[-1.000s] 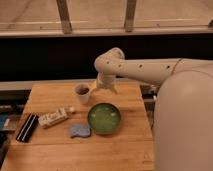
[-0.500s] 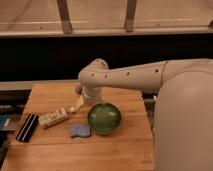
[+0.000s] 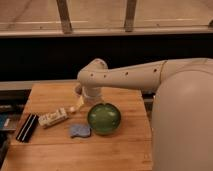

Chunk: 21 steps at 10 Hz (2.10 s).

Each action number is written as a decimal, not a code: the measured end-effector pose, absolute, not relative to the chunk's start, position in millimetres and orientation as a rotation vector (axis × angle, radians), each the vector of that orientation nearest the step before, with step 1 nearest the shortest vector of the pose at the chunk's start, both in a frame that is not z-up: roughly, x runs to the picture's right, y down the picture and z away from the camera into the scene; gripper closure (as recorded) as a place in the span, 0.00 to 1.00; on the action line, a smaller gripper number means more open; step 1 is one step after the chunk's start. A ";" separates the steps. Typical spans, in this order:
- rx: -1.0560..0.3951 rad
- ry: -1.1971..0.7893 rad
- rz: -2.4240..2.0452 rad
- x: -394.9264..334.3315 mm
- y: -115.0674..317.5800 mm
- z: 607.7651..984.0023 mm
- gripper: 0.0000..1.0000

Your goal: Wipe the white sponge on the table

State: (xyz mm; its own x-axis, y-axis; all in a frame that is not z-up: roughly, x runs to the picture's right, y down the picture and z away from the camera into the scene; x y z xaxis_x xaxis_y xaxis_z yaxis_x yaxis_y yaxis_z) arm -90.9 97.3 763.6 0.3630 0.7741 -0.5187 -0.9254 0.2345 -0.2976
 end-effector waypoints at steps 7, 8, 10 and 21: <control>-0.639 0.381 0.971 -188.4 161.7 760.4 0.20; -0.641 0.395 0.974 -202.7 176.0 762.0 0.20; -0.645 0.410 0.995 -213.2 191.0 766.3 0.20; -0.683 0.483 1.006 -216.3 207.7 782.4 0.20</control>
State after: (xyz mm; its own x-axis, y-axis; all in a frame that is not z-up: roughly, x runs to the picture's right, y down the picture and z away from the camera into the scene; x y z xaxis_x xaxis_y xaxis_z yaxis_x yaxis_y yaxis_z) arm -216.3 207.7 782.4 0.4610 0.5998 -0.6540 -0.8854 0.3604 -0.2936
